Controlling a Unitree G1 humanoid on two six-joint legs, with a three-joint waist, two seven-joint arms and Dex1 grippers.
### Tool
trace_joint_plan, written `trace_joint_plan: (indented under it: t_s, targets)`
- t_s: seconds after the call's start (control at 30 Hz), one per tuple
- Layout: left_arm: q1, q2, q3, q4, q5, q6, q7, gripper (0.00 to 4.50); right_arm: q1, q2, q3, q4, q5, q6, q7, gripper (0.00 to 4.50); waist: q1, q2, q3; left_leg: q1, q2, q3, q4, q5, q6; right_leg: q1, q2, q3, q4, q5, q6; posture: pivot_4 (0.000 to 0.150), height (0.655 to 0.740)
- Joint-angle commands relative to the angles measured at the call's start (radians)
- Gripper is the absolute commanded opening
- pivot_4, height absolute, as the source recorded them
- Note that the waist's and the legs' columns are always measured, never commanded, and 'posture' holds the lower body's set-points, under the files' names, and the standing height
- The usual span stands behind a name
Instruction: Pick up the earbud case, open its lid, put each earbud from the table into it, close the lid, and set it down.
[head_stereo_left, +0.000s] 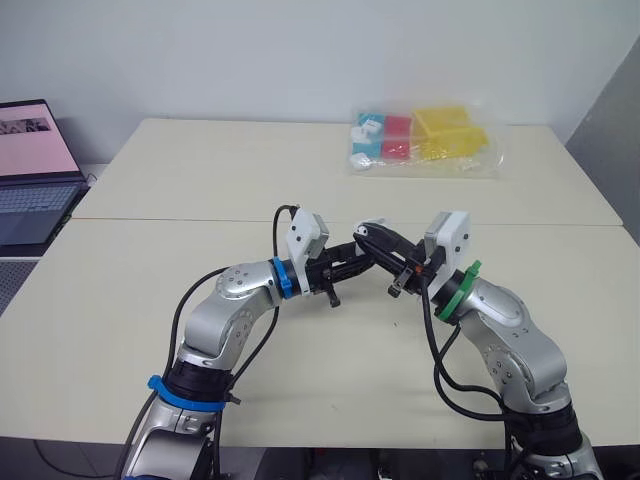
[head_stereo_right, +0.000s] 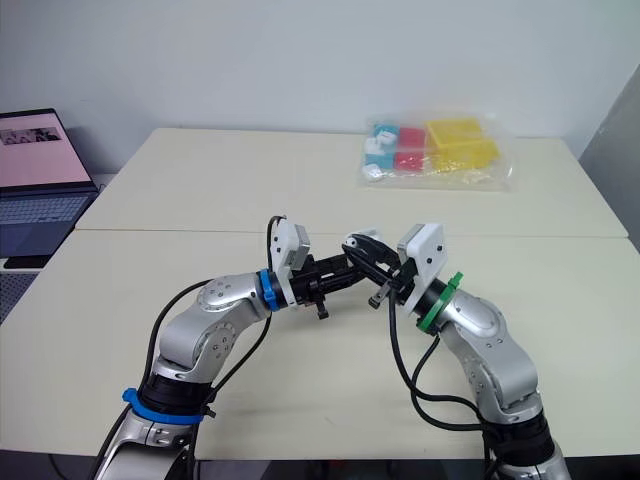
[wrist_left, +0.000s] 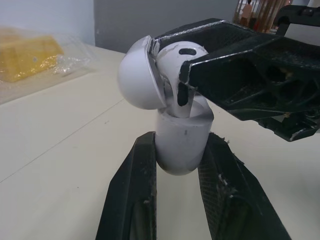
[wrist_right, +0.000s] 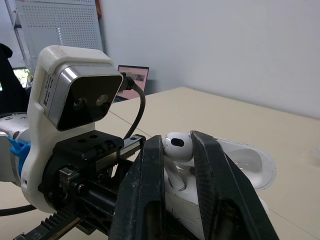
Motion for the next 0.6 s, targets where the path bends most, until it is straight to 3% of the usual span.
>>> trace_joint_plan:
  t_s: [0.03, 0.2, 0.47, 0.6]
  targets:
    - [-0.028, -0.012, 0.024, -0.058, -0.027, -0.012, 0.007, 0.78, 0.009, 0.001, 0.007, -0.039, 0.015, 0.017, -0.008, 0.41, 0.0, 0.0, 0.0, 0.0, 0.0, 0.0, 0.0, 0.0, 0.0, 0.0, 0.0, 0.0, 0.0, 0.0, 0.0, 0.15, 0.74]
    - [-0.029, -0.009, 0.028, -0.06, -0.031, -0.012, 0.007, 0.78, 0.011, 0.009, -0.003, -0.042, 0.037, 0.024, -0.009, 0.41, 0.0, 0.0, 0.0, 0.0, 0.0, 0.0, 0.0, 0.0, 0.0, 0.0, 0.0, 0.0, 0.0, 0.0, 0.0, 0.15, 0.74]
    - [-0.029, -0.008, 0.027, -0.062, -0.033, -0.011, 0.014, 0.78, 0.011, -0.026, -0.004, -0.064, 0.03, 0.013, 0.008, 3.13, 0.0, 0.0, 0.0, 0.0, 0.0, 0.0, 0.0, 0.0, 0.0, 0.0, 0.0, 0.0, 0.0, 0.0, 0.0, 0.15, 0.74]
    - [-0.026, -0.01, 0.026, -0.064, -0.033, -0.01, 0.016, 0.78, 0.012, -0.055, -0.016, -0.083, 0.033, 0.015, 0.008, 3.19, 0.0, 0.0, 0.0, 0.0, 0.0, 0.0, 0.0, 0.0, 0.0, 0.0, 0.0, 0.0, 0.0, 0.0, 0.0, 0.15, 0.74]
